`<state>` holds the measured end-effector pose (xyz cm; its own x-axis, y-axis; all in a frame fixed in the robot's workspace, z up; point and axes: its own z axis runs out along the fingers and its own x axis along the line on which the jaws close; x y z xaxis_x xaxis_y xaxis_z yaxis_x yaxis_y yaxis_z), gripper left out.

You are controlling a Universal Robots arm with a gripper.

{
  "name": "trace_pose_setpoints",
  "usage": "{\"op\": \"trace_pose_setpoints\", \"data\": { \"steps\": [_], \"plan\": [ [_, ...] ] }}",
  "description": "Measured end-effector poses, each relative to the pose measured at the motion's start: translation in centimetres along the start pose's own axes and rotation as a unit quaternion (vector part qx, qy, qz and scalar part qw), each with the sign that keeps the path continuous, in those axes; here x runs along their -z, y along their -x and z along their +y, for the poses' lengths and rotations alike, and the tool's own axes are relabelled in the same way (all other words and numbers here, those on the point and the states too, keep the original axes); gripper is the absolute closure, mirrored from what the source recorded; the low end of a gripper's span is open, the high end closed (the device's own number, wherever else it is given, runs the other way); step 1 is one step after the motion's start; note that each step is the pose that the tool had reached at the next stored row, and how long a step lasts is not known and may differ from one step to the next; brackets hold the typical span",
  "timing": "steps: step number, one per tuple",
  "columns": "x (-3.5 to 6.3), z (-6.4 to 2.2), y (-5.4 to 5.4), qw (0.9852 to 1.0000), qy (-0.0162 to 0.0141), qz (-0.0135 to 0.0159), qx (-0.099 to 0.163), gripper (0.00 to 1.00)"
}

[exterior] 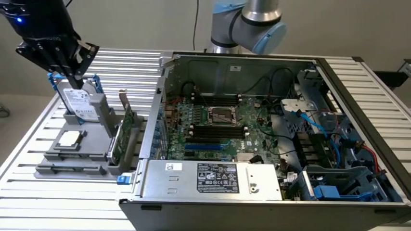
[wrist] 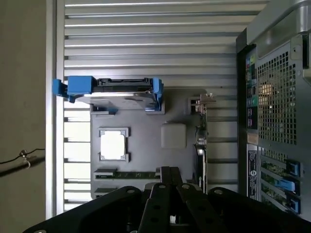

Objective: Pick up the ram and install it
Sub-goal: 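Reach for the ram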

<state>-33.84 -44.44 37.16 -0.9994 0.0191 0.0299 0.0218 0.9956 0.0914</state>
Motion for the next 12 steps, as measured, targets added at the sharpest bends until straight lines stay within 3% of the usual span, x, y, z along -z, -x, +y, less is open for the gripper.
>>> {"op": "trace_pose_setpoints", "data": {
  "steps": [5,12],
  "plan": [
    [0.02,-0.5,-0.8,1.0,-0.0004,0.0003,0.003,0.89],
    [0.11,-2.1,-1.4,1.0,-0.0003,0.0003,0.003,0.89]
  ]
}}
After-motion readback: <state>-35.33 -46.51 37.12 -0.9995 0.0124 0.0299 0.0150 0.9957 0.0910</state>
